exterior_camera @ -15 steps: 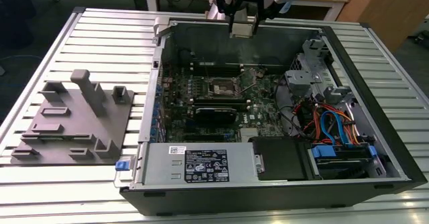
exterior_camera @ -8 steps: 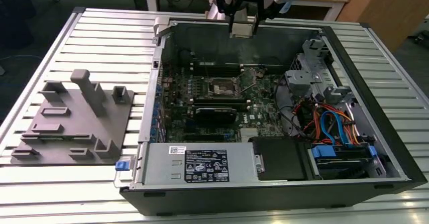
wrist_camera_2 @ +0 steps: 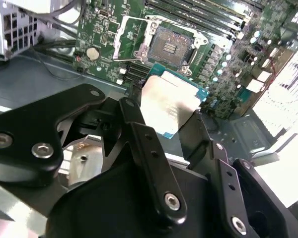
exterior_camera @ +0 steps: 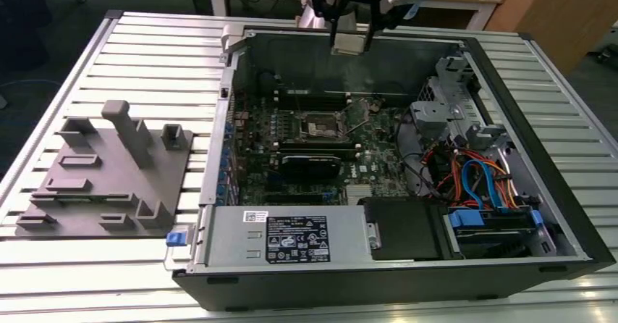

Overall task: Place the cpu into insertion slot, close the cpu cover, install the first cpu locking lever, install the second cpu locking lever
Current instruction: 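Place the cpu into insertion slot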

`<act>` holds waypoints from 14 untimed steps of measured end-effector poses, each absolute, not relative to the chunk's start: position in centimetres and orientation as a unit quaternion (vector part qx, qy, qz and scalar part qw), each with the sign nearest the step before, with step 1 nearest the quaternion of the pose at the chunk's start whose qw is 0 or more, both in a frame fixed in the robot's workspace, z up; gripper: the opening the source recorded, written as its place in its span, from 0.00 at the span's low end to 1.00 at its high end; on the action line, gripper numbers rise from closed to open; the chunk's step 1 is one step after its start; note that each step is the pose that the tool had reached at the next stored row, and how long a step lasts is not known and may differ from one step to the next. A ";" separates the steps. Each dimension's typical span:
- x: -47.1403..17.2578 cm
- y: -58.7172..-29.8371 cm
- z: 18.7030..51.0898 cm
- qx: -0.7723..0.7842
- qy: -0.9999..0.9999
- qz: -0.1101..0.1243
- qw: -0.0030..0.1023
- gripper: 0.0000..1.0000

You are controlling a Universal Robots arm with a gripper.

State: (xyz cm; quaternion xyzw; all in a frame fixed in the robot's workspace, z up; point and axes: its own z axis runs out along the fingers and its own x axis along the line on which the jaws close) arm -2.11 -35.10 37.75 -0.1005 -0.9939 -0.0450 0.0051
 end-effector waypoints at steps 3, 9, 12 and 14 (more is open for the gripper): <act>-2.1 -35.1 37.7 -0.126 -0.991 -0.045 0.004 0.54; -2.5 -35.1 37.7 -0.144 -0.989 -0.045 0.003 0.54; -2.5 -35.1 37.7 -0.145 -0.988 -0.045 0.003 0.54; -2.5 -35.1 37.7 -0.147 -0.988 -0.045 0.003 0.54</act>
